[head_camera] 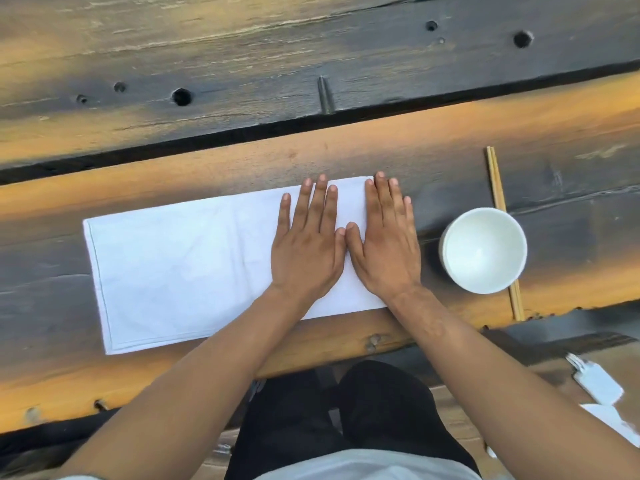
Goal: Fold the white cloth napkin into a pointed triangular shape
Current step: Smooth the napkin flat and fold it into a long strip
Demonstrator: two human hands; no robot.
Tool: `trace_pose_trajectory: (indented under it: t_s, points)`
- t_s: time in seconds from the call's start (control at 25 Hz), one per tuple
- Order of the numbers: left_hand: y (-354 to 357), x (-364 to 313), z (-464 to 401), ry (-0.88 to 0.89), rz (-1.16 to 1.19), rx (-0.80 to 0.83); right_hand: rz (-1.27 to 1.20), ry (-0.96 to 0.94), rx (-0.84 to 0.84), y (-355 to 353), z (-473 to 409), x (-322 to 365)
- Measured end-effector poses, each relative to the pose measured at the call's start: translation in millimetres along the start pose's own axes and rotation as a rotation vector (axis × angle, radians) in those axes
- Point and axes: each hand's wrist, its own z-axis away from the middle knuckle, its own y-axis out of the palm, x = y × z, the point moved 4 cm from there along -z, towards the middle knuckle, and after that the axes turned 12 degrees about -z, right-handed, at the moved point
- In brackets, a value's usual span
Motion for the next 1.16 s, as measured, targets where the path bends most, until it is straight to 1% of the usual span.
trace_pose_trajectory:
  t_s: [0.12,0.32,0.44,0.56,0.68,0.8,0.92,1.16]
  points:
    - [-0.7,0.2,0.8,-0.003,0.001,-0.002,-0.053,0.005,-0.02,-0.1,-1.1,2.1]
    - [3.0,0.1,-1.0,-0.009,0.01,-0.015,-0.012,0.091,-0.032,1.5,-6.4,10.0]
    - [2.3,0.2,0.2,-0.013,0.011,-0.017,-0.035,0.098,-0.037,-1.5,-5.4,14.2]
    - [0.8,-0.2,-0.6,-0.022,0.029,-0.005,-0.087,0.041,-0.081,-3.3,-2.1,15.0]
    - [1.1,-0.9,-0.6,-0.021,0.022,0.003,-0.066,-0.11,-0.063,4.4,3.0,13.2]
    - [0.5,5.5,0.9,-0.013,0.021,0.026,-0.005,-0.131,-0.04,11.0,1.5,10.5]
    - [2.2,34.0,11.2,-0.065,0.003,0.053,0.06,-0.112,-0.033,13.6,0.7,11.0]
    - [6.4,125.1,60.0,-0.174,-0.058,0.112,0.116,-0.099,-0.037,15.5,3.0,17.1]
